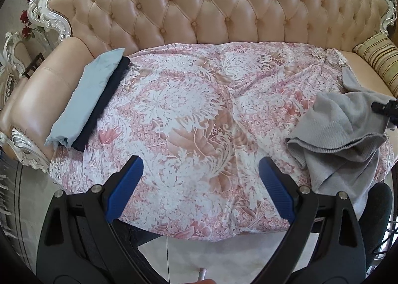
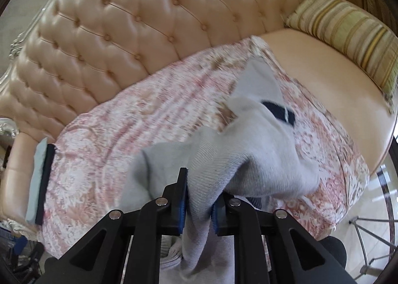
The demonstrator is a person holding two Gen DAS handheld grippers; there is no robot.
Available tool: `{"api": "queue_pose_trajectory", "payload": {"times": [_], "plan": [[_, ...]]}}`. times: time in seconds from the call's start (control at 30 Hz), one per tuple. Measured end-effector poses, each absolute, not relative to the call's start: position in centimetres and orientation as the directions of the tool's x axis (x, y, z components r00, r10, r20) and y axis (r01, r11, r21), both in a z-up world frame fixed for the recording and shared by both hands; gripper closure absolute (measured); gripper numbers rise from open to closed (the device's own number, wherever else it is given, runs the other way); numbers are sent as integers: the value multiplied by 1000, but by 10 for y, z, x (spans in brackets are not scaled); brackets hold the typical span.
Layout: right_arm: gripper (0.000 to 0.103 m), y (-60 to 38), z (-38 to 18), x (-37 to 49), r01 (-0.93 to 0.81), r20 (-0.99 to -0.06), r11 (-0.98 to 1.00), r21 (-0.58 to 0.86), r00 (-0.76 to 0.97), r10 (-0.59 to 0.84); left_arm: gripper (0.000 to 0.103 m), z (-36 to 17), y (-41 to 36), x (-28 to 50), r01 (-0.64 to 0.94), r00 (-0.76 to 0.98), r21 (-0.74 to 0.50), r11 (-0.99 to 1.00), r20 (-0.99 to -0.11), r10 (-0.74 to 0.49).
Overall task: Fold clothes
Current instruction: 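Lift the grey sweater with the right gripper and shake it out, then lay the grey sweater flat on the sheet with the right gripper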
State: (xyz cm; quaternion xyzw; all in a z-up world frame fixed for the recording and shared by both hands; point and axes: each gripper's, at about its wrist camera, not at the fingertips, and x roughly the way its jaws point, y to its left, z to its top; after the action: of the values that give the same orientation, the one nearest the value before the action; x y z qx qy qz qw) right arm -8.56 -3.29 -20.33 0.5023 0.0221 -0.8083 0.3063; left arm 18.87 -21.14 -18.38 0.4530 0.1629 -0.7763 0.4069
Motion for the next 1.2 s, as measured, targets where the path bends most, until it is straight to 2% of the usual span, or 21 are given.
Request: {"api": "queue_pose_trajectory", "payload": {"times": [0.3, 0.6, 0.8, 0.9, 1.07, 1.2], "plan": [[90, -62, -154, -69, 607, -757, -736, 300, -319, -571, 8, -184, -217, 191, 789, -236, 134, -599, -835, -497], [90, -103, -85, -23, 748, -635, -585, 314, -293, -715, 8, -182, -222, 197, 802, -218, 148, -579, -830, -514], [90, -133, -59, 14, 852, -572, -460, 250, -253, -780, 8, -181, -223, 199, 805, -213, 149, -574, -830, -515], [90, -144, -79, 26, 872, -607, -440, 215, -234, -760, 8, -179, -223, 199, 806, -215, 149, -573, -829, -517], [87, -149, -166, 22, 838, -769, -486, 246, -136, -624, 8, -179, -222, 197, 802, -216, 149, -579, -831, -513], [86, -132, -224, 22, 802, -846, -534, 266, -71, -529, 8, -180, -221, 195, 796, -217, 150, -586, -834, -508]]}}
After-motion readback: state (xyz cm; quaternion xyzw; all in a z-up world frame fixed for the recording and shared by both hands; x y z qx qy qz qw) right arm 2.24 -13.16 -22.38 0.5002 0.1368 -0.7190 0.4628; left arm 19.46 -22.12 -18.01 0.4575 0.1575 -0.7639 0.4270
